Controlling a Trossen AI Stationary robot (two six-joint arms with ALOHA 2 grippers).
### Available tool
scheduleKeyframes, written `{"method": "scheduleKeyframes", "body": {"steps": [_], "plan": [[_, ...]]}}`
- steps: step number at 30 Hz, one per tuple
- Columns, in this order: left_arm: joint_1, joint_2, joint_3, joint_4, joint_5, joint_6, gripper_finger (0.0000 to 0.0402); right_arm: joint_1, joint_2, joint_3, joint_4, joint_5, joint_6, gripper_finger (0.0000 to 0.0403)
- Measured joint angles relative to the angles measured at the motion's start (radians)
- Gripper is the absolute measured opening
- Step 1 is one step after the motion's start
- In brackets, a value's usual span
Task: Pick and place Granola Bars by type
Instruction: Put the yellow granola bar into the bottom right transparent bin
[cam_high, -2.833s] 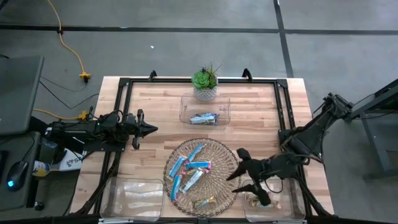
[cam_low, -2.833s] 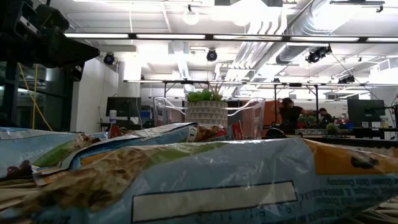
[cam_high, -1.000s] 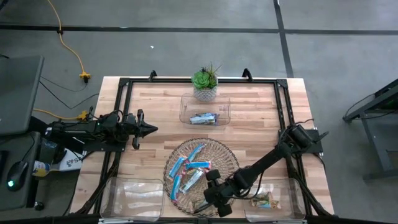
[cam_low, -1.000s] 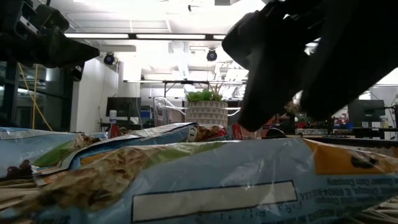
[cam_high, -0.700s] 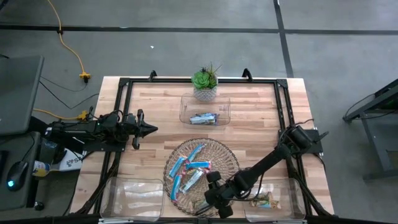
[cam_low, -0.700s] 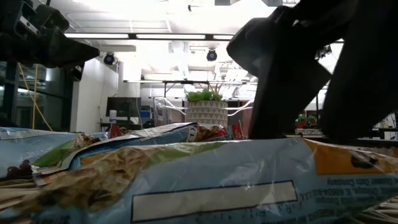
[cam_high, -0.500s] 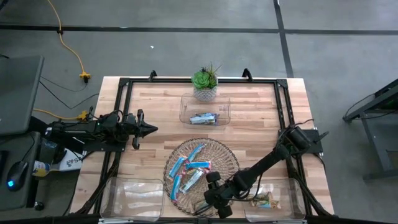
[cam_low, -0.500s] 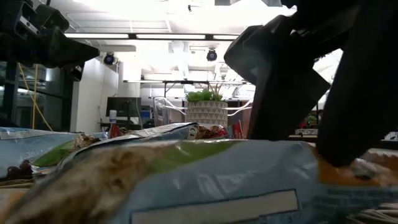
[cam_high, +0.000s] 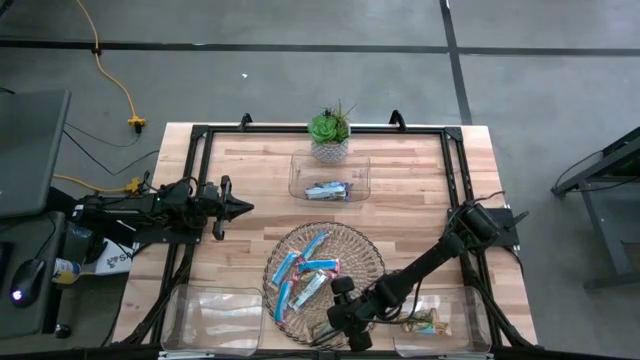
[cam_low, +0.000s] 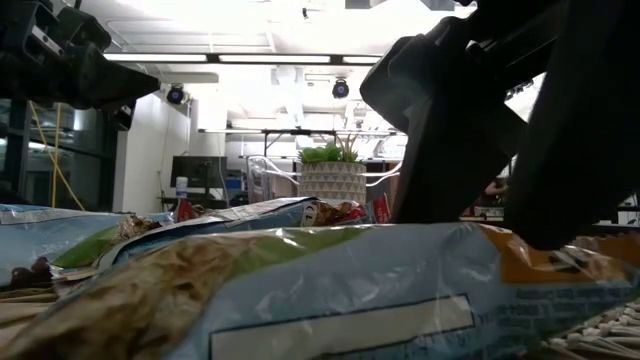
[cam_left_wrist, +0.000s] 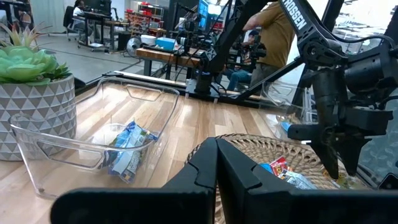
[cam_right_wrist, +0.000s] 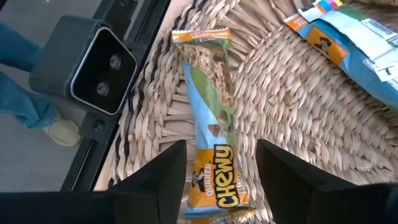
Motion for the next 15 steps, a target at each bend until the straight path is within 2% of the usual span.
{"method": "scheduleKeyframes", "body": {"steps": [15], "plan": [[0.0,0.0,0.0,0.0,0.0,0.0,0.0001,0.002,0.028,0.001,0.032,-0.001,0.015,0.0177]]}}
